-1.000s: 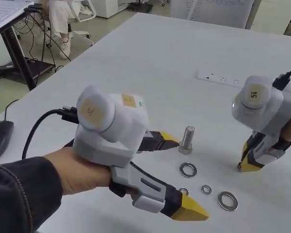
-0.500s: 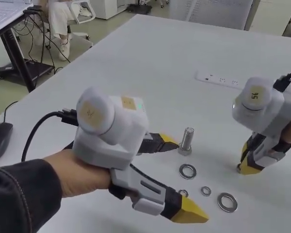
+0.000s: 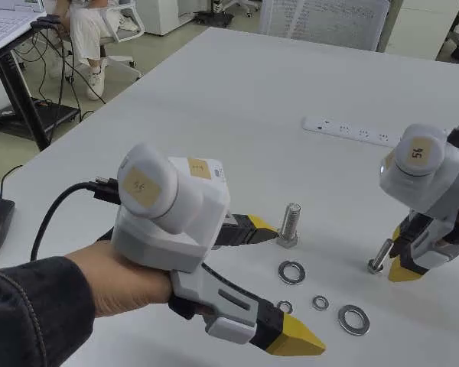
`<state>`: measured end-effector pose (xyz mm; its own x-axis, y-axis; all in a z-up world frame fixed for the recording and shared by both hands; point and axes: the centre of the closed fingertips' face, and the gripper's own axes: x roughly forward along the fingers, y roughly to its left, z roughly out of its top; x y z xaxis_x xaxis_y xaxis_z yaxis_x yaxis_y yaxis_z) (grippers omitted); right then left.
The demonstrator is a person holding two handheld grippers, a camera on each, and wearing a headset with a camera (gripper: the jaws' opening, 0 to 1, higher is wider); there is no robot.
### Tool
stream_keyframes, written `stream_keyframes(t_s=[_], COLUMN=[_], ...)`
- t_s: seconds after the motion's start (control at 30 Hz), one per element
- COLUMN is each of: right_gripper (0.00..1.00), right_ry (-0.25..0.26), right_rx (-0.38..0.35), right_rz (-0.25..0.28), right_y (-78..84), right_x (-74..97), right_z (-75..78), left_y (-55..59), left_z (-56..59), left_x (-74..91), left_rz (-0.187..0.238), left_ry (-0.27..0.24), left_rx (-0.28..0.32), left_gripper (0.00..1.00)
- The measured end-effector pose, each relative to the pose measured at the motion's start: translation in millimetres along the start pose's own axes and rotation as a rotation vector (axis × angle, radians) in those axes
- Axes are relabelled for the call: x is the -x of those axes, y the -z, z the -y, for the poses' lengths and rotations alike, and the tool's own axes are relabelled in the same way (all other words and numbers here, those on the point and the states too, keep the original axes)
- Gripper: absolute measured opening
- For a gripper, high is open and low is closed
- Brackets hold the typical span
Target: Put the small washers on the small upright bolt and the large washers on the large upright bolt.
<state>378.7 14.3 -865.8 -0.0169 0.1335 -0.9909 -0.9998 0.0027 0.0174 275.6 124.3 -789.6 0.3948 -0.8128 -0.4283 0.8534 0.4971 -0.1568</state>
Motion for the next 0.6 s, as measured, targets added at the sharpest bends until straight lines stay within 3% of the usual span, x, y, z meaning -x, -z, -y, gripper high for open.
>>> stream_keyframes(t_s=[0.27, 0.6], right_gripper=[0.24, 0.24], right_ry=[0.0, -0.001], right_rx=[-0.034, -0.053], right_rz=[0.002, 0.01], right_y=[12.6, 15.4], right_x=[1.6, 4.4], right_z=[-5.5, -16.9], left_y=[0.8, 1.0], left_z=[1.0, 1.4], left_x=[-0.7, 0.0], left_rz=[-0.004, -0.007], left_ry=[0.003, 0.003], left_rx=[-0.005, -0.011], left_gripper=[0.83, 0.83])
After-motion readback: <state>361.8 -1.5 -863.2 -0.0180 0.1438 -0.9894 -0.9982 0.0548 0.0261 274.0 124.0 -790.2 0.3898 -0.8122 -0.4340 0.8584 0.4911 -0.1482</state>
